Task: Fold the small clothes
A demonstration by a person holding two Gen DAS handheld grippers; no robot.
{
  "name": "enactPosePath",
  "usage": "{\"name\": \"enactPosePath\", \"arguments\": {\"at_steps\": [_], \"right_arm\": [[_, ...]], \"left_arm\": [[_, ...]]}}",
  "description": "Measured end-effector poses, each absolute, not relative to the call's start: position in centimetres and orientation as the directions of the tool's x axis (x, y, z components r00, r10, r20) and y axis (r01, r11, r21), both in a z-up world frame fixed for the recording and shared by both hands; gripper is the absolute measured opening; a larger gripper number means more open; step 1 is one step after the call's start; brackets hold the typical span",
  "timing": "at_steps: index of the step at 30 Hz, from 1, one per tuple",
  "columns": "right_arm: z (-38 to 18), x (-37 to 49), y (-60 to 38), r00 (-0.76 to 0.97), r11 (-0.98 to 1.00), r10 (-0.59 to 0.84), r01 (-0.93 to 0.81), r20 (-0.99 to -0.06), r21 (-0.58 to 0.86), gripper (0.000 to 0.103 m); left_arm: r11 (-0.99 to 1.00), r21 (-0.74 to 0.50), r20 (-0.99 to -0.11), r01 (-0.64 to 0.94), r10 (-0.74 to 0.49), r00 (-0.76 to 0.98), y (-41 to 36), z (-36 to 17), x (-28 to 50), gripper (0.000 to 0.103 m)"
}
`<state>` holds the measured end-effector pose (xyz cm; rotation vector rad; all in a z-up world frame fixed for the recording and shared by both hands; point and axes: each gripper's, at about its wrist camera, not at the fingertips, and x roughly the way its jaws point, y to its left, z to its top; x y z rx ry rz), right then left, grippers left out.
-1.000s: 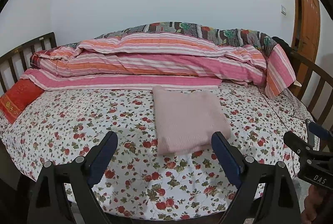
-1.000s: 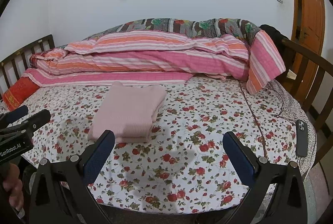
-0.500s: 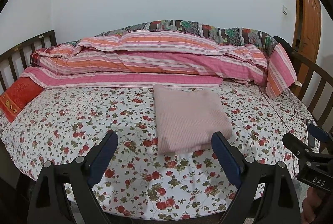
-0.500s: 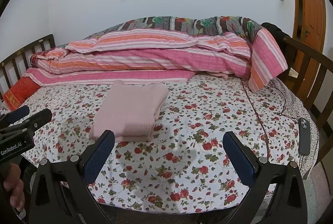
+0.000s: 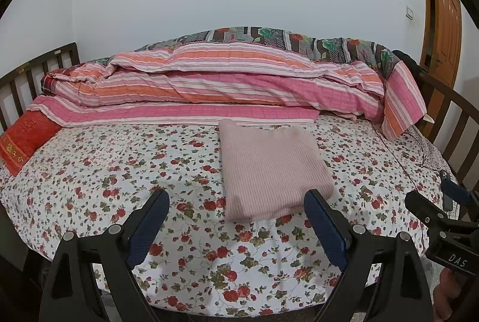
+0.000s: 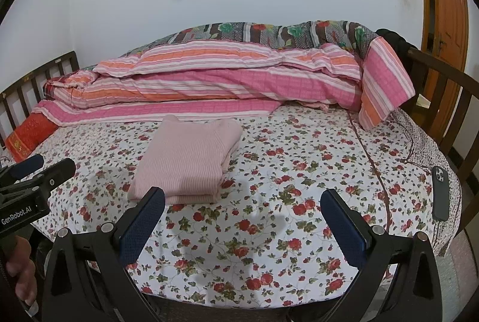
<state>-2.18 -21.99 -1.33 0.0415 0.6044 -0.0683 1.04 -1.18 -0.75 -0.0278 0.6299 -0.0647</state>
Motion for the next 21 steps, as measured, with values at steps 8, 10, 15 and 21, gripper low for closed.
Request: {"name": "enactPosePath", "arguments": {"at_steps": [8, 10, 15, 21], "right_arm": [[-1.42, -2.1, -21.94, 0.82, 0.997, -0.054, 0.078, -0.569, 0.018, 0.102], [-1.43, -2.08, -21.95, 0.82, 0.997, -0.053, 0.077, -0.57, 0.018, 0.102], [-1.34, -2.11, -22.04, 0.821, 0.997, -0.052, 0.078, -0.568, 0.02, 0.102], [-1.78, -1.89, -21.69, 0.825, 0.997, -0.046, 0.071, -0.564, 0.022, 0.102]], "left_arm": [[0.998, -0.038, -0.585, 0.047, -0.06, 0.809, -1.01, -0.6, 1.29, 0.091], [0.998, -0.04, -0.584, 0.048, -0.062, 0.809, -1.01, -0.59, 1.33, 0.091], [0.998, -0.038, -0.585, 0.047, -0.06, 0.809, -1.03, -0.6, 1.29, 0.091], [0.996, -0.058, -0.579, 0.061, -0.084, 0.811, -0.7, -0.44, 1.34, 0.091]]}}
